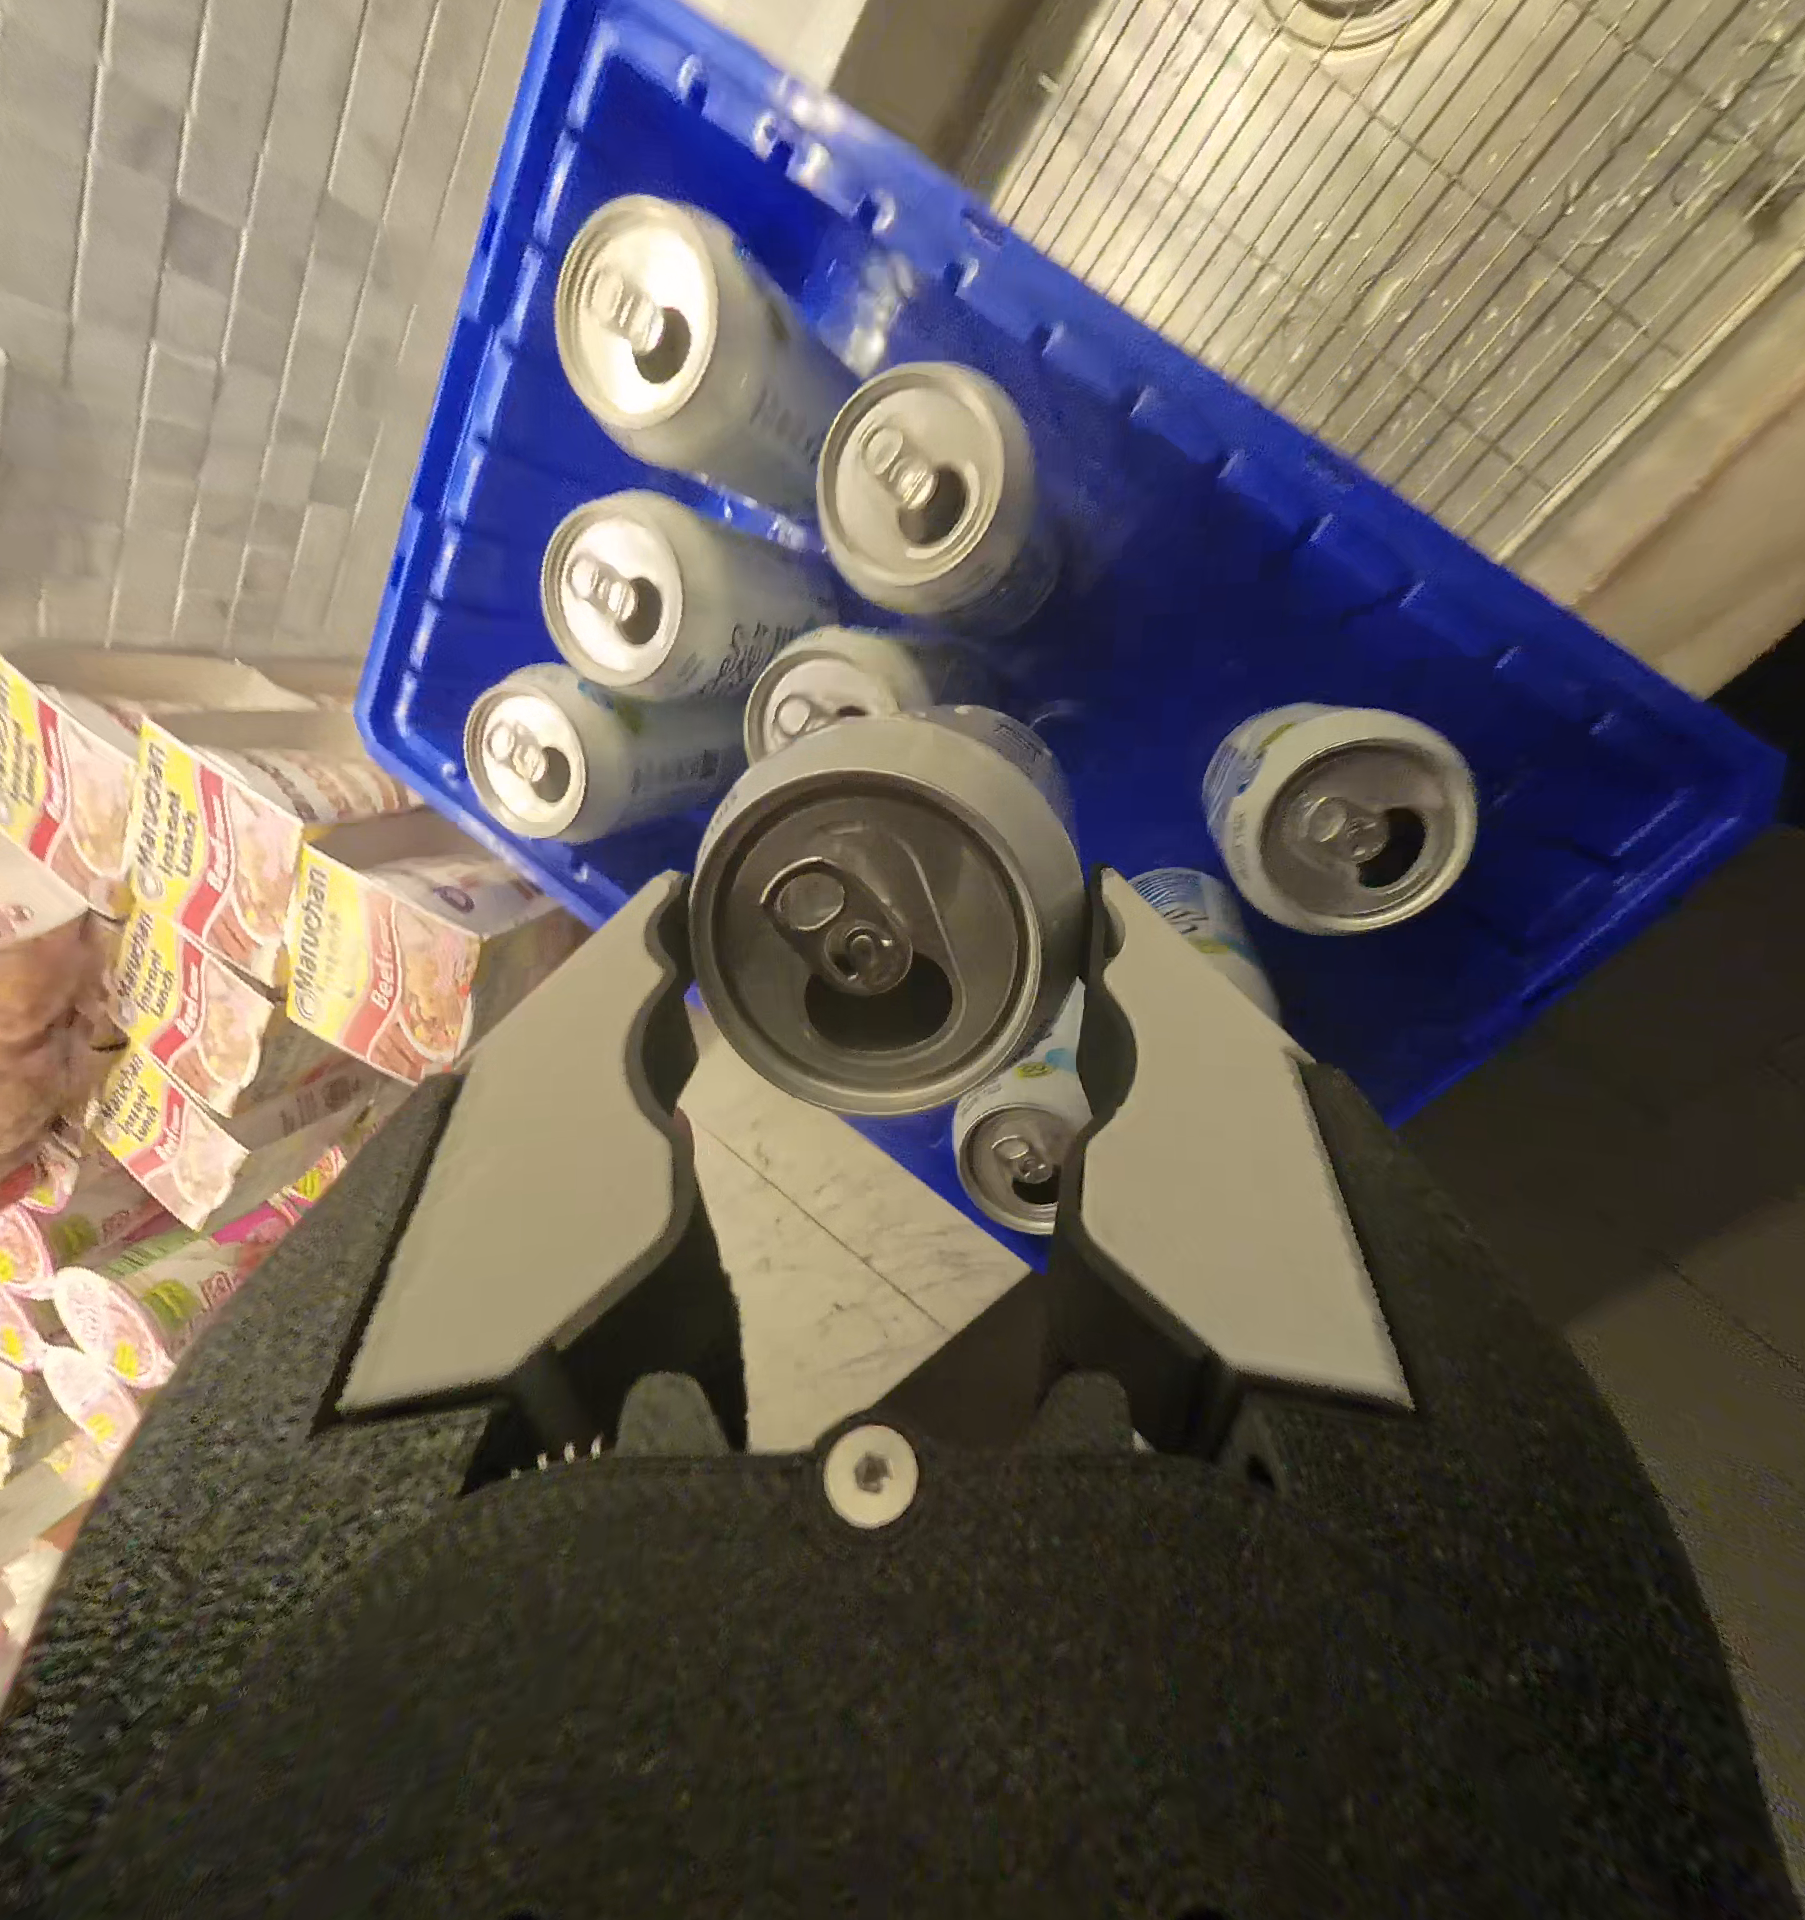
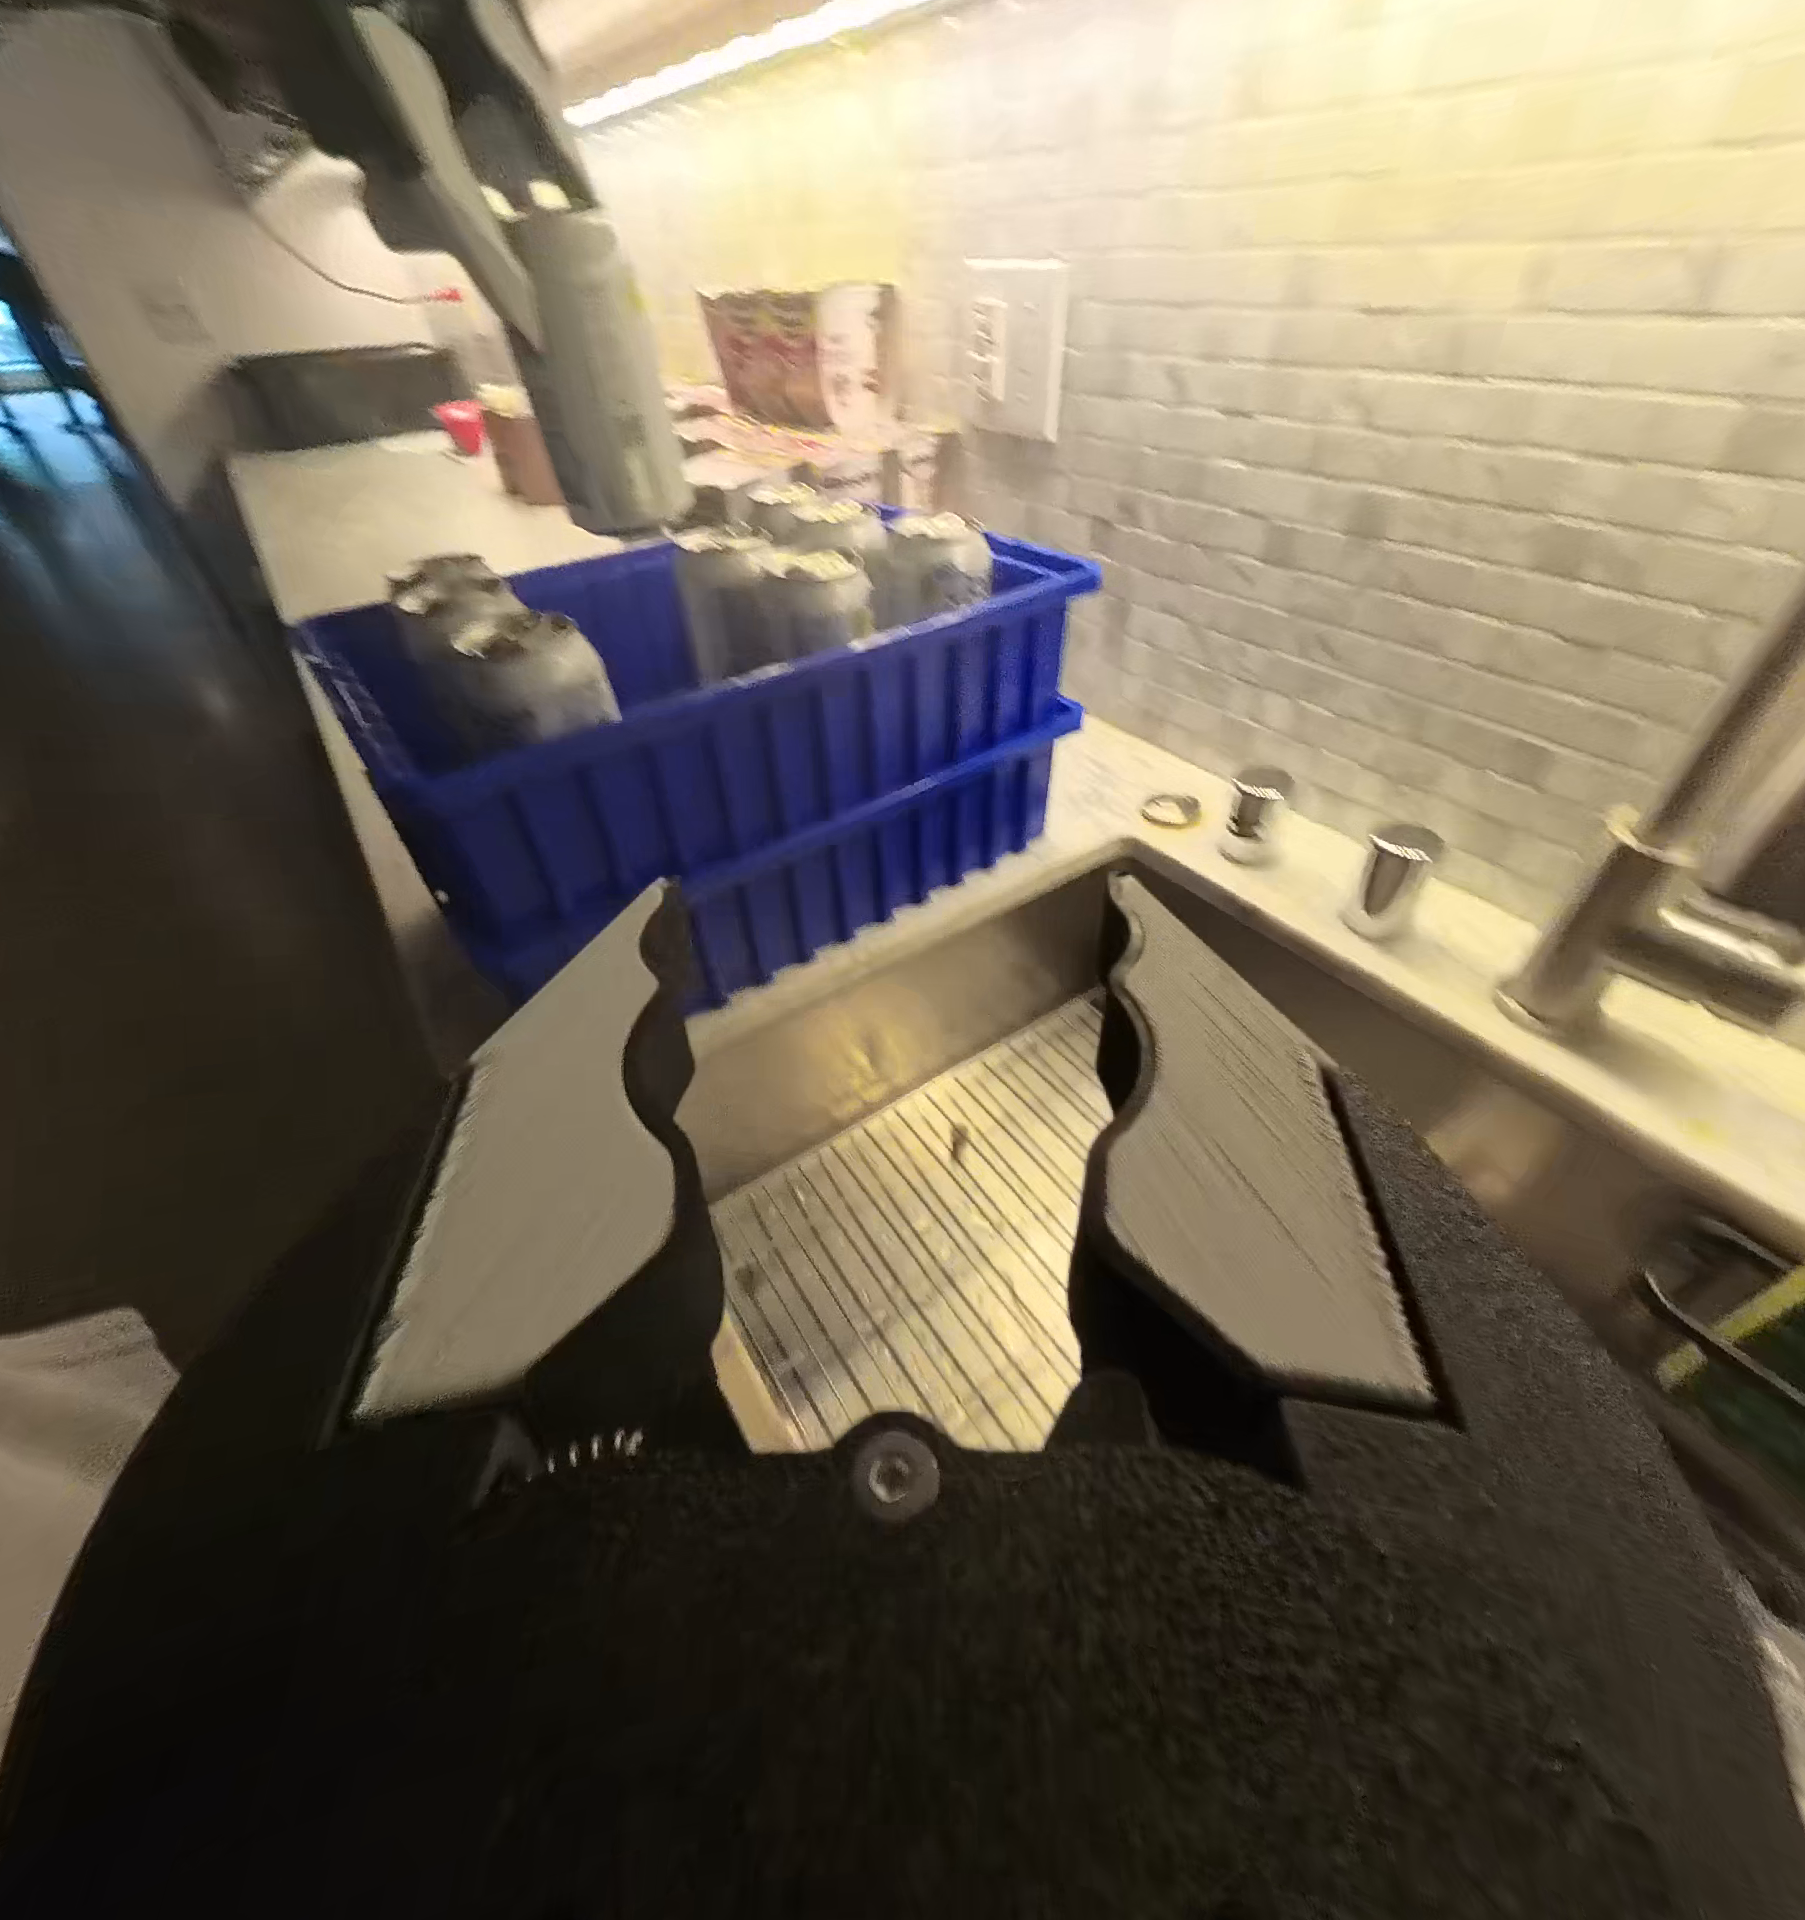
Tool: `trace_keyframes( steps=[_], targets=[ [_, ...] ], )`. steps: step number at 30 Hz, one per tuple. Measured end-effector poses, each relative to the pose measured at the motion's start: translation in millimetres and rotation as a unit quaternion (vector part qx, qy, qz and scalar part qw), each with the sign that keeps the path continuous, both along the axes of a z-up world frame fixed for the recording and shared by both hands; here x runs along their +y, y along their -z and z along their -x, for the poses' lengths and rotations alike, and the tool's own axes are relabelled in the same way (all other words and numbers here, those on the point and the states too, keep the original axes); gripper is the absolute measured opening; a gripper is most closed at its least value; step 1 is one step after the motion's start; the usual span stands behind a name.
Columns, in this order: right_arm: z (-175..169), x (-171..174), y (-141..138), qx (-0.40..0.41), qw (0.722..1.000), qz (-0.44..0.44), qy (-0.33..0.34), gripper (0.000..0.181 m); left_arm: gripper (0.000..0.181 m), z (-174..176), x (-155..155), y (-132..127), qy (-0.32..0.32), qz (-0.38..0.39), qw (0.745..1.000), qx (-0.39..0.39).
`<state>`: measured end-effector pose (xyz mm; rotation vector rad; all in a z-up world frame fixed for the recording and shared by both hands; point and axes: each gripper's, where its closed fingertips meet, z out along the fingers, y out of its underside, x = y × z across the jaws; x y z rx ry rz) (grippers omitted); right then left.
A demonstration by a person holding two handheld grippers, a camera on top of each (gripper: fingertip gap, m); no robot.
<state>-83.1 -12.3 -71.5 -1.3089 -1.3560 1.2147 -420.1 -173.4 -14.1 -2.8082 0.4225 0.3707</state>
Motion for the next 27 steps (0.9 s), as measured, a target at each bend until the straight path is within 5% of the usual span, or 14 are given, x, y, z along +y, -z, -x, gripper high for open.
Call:
trace_keyframes(
  steps=[6, 12, 18, 27],
  targets=[
    [44, -37, -35, 0.035, 0.998, -0.009, -0.049, 0.081, 0.071, -78, 39, -14, 0.067, -0.023, 0.997, -0.033],
    [58, -46, -40, 0.037, 0.998, -0.029, -0.048, 0.094, 0.071, -178, 92, -16, 0.143, -0.059, 0.986, -0.07],
    [41, -22, -30, 0.026, 0.997, -0.071, 0.022, 0.107, 0.071, -266, 135, -3, 0.194, -0.073, 0.973, -0.103],
    [-2, 17, -3, -0.01, 0.986, -0.117, 0.117, 0.101, 0.073, -371, 180, 17, 0.247, -0.081, 0.951, -0.167]
  ],
)
